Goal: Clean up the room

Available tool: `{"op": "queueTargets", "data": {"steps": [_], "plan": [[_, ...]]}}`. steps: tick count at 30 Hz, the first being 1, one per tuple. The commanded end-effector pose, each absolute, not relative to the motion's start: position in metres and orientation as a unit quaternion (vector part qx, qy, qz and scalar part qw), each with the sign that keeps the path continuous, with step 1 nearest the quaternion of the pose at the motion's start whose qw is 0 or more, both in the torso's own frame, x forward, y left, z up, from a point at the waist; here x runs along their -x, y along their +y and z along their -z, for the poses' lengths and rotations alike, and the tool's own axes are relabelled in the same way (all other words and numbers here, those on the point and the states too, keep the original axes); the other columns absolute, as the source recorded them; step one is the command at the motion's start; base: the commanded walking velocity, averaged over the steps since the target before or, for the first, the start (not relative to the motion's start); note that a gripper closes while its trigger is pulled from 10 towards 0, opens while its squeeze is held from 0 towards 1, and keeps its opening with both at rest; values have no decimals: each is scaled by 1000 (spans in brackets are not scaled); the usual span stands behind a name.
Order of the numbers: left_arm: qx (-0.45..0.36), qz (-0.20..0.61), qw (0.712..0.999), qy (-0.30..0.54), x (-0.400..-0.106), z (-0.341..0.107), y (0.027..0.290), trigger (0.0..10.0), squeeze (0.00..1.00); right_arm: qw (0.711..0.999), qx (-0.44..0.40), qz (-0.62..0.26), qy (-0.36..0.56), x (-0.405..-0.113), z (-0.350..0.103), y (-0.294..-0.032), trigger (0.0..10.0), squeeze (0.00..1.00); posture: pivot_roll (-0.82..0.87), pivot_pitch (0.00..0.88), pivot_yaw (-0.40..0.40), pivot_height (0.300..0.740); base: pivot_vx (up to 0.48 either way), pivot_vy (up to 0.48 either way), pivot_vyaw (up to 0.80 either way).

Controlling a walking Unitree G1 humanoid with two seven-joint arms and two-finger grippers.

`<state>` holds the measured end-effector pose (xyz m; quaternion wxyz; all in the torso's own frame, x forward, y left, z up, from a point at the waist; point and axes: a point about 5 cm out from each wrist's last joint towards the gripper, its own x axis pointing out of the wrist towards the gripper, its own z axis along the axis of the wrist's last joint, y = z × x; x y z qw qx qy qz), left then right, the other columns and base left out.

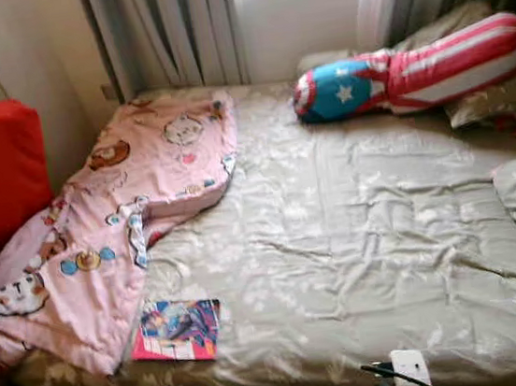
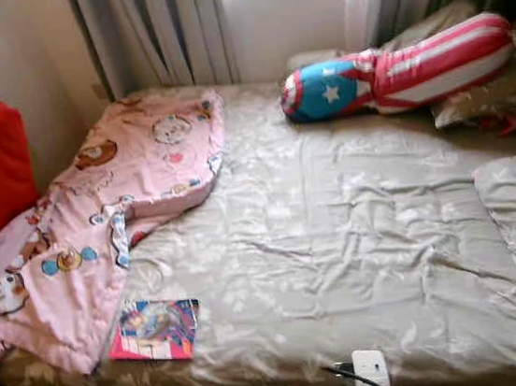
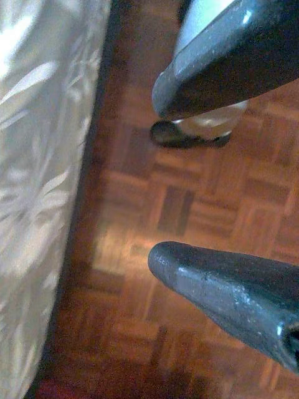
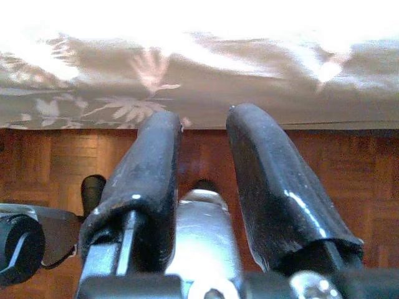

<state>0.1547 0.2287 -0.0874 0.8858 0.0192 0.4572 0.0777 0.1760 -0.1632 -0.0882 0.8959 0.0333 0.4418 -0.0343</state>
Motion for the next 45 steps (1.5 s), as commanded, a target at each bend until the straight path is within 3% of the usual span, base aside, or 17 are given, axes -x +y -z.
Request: {"op": "queueTargets", "data": {"steps": [1,35,45], "plan": [[-20,-68,882,467,-152,90,223,10000,0,890,-20,37,453,-168,91,-171,10000,0,-4,0,14,740,0,274,0],[-20,-77,885,459,-156,88,226,10000,0,893,-26,43,448,-173,89,-170,10000,0,18,0,14,740,0,169,0],[-21,-76,886,457,-156,88,226,10000,0,892,-26,42,448,-173,89,-168,10000,0,22,0,12,740,0,480,0]]}}
